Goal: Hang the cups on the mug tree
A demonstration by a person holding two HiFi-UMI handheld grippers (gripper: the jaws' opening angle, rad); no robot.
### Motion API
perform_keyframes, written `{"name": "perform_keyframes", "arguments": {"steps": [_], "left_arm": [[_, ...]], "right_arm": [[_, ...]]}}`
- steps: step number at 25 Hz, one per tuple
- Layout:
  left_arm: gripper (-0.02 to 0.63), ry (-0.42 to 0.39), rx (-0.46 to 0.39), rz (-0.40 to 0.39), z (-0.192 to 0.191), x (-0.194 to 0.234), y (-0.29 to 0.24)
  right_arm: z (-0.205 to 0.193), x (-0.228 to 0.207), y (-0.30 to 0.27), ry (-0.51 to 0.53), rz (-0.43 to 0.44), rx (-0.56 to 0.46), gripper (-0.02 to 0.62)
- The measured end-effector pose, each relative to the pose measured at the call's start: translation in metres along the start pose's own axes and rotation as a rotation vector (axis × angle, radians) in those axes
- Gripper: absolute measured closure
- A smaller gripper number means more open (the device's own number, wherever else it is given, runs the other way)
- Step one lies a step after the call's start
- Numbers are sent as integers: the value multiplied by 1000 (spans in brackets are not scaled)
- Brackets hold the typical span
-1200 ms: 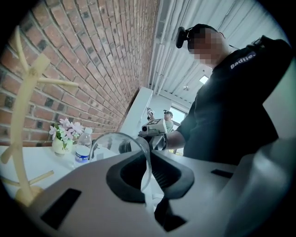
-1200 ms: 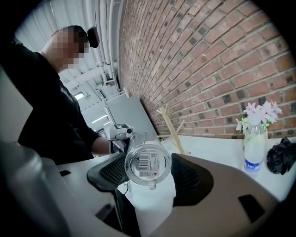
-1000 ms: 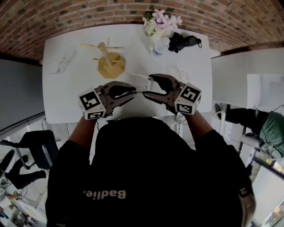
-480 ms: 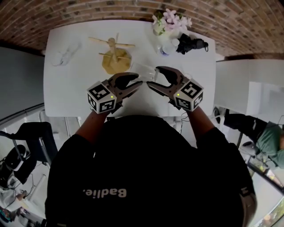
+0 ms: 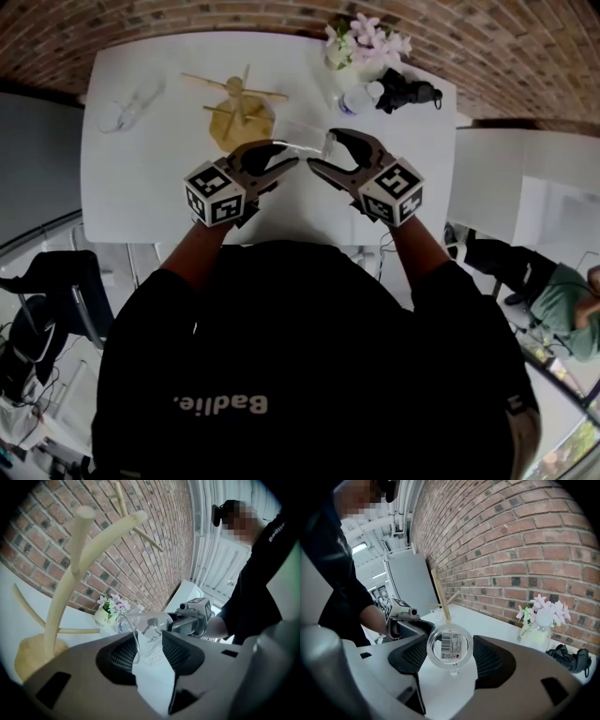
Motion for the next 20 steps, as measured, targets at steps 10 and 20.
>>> {"name": "perform_keyframes", "arguments": {"steps": [10, 20], "left_arm": [[430, 28, -77, 40, -3, 25, 1], [433, 77, -130, 36, -11, 43, 8]], "right_arm": [[4, -11, -22, 62, -17, 42, 282], [2, -15, -42, 93, -13, 102, 282]]}}
Point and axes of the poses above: the fingertips, and each gripper's own axes: y backward along the fingers, x to its left, z out of its top, the point moved 5 cm from there along y, backward along the fingers, and after that the axes turned 7 degrees about -x, right-handed, at the moved point
